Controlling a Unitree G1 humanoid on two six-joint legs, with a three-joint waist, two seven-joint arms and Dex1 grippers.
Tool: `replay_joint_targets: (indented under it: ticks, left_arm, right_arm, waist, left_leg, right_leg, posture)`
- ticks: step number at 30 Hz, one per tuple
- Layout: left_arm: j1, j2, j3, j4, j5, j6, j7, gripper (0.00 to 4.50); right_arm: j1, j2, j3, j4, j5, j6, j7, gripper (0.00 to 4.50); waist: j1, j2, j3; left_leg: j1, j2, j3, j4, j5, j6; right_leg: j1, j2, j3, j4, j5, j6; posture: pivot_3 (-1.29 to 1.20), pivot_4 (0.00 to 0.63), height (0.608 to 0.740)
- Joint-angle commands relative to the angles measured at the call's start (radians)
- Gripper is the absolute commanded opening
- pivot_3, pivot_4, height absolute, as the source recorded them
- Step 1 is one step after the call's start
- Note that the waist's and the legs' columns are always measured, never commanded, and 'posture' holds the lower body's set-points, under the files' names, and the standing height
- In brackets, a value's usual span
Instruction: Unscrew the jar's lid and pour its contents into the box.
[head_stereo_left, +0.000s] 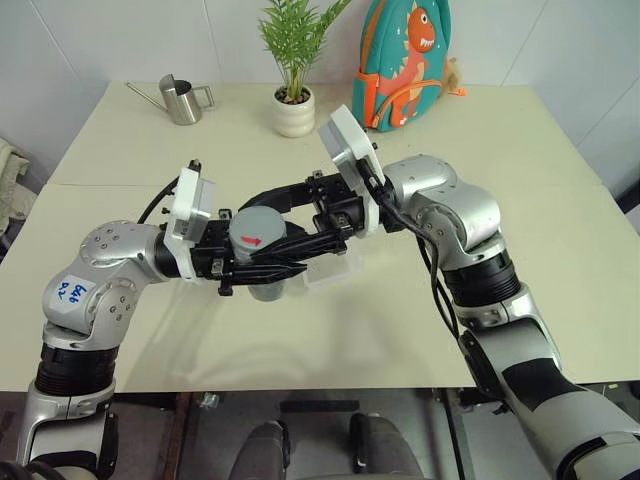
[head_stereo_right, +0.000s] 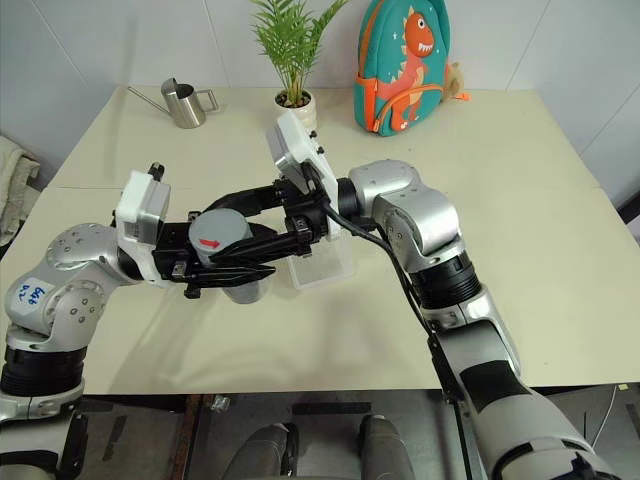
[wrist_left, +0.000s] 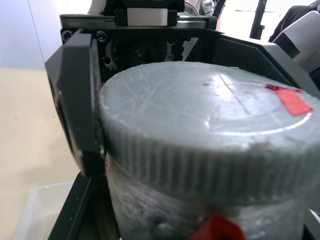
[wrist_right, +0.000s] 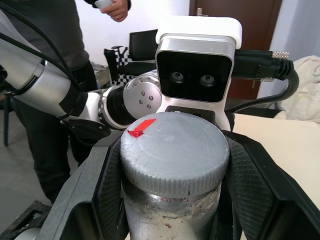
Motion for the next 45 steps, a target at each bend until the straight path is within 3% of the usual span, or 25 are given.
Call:
replay_joint_targets:
  ticks: [1,5,13,24,36,45]
  left_arm:
    - [0.019,0.013,0.023,-0.001,-0.011,0.014,0.009,2.18]
    - [0.04,0.014,0.048,-0.009,-0.011,0.011,0.029,2.18]
    - [0.062,0.0,0.104,0.009,0.011,-0.013,0.099,2.18]
    - [0.039,-0.026,0.046,0.02,0.042,-0.02,0.119,2.18]
    - [0.033,-0.051,0.027,-0.002,0.043,-0.026,0.129,2.18]
    - [0.053,-0.048,0.038,-0.016,0.044,-0.037,0.132,2.18]
  right_arm:
    - [-0.041,-0.002,-0.059,-0.02,0.03,-0.026,0.005,3.28]
    - [-0.035,-0.013,-0.069,-0.019,0.03,-0.017,-0.002,4.46]
    - [0.004,-0.054,-0.074,-0.074,0.003,-0.02,-0.063,4.46]
    - [0.042,0.043,0.008,-0.162,-0.071,-0.007,-0.252,4.46]
    - [-0.01,0.086,-0.008,0.014,-0.134,-0.081,-0.267,4.46]
    - [-0.028,-0.004,-0.065,0.102,-0.123,-0.119,-0.189,4.46]
  waist:
    - [0.0,0.0,0.0]
    - [0.0,0.0,0.0]
    - [0.001,0.0,0.0]
    - [0.0,0.0,0.0]
    - [-0.001,0.0,0.0]
    - [0.0,0.0,0.0]
  left_leg:
    - [0.0,0.0,0.0,0.0,0.0,0.0]
    - [0.0,0.002,0.0,-0.001,0.0,0.0]
    - [0.0,0.003,0.0,-0.001,0.0,0.0]
    - [0.0,0.003,0.001,-0.001,0.0,0.0]
    - [0.0,0.003,0.001,0.0,0.0,0.0]
    - [0.0,0.003,0.001,-0.001,0.0,0.0]
  right_leg:
    - [0.0,0.0,0.0,0.0,0.0,0.0]
    - [0.0,0.0,0.0,0.0,0.0,0.0]
    - [0.0,0.0,0.0,-0.001,0.0,0.0]
    - [-0.001,0.0,0.0,0.0,0.0,0.0]
    - [-0.001,0.0,0.0,0.0,0.0,0.0]
    - [-0.001,0.0,0.0,0.0,0.0,0.0]
  posture:
    - [0.0,0.15,0.74]
    - [0.0,0.15,0.74]
    - [0.0,0.15,0.74]
    - [0.0,0.15,0.74]
    - [0.0,0.15,0.74]
    - [0.0,0.15,0.74]
